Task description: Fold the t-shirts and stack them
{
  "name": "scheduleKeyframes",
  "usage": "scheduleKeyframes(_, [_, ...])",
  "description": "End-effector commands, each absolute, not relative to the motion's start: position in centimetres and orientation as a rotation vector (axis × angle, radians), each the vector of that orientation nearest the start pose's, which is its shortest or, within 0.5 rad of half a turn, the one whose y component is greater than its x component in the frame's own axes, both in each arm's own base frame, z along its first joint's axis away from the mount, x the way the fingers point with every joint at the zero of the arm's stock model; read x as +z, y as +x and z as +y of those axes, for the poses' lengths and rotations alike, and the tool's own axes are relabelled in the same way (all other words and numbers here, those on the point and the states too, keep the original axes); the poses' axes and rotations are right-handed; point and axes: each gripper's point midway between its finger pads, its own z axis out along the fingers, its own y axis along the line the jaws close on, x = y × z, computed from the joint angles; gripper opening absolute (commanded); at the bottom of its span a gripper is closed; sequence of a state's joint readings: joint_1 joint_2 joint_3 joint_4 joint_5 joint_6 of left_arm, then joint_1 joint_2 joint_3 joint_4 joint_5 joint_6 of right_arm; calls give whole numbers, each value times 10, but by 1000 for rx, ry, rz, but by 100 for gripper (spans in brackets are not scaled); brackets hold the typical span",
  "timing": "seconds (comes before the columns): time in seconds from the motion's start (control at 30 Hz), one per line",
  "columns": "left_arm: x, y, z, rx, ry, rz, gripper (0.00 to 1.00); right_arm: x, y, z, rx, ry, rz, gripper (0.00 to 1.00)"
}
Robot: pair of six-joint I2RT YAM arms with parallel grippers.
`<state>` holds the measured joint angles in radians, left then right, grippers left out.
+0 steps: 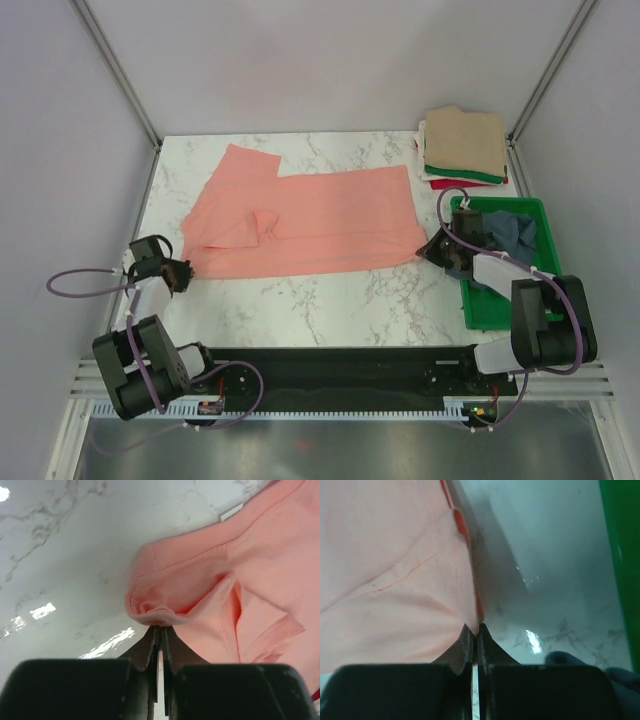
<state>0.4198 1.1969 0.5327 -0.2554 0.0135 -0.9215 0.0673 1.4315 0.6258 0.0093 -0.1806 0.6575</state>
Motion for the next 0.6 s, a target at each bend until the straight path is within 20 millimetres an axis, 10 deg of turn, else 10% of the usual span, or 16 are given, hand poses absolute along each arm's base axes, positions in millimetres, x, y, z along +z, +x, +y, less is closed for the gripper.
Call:
scheduleKeyframes(0.0, [52, 267, 82, -247, -1530, 1919, 10, 48, 334, 66, 485, 635, 2307, 0])
scheduleKeyframes(0.1, [65, 264, 83, -237, -1524, 1913, 21, 47, 325, 62, 463, 659, 2311, 4])
scheduleKeyframes(0.17, [76, 262, 85, -222, -1521, 1903, 46, 50, 319, 64, 482, 648, 2310, 26])
scheduleKeyframes(0.2, [83, 256, 84, -217, -1526, 1900, 55, 52, 318, 64, 480, 643, 2306, 54])
scheduleKeyframes(0.3, [112, 254, 96, -152, -1466, 1828, 75, 69, 317, 62, 480, 613, 2260, 78])
scheduleKeyframes(0.57, [196, 342, 85, -268, -1035, 1861, 80, 126, 333, 75, 470, 421, 2182, 81])
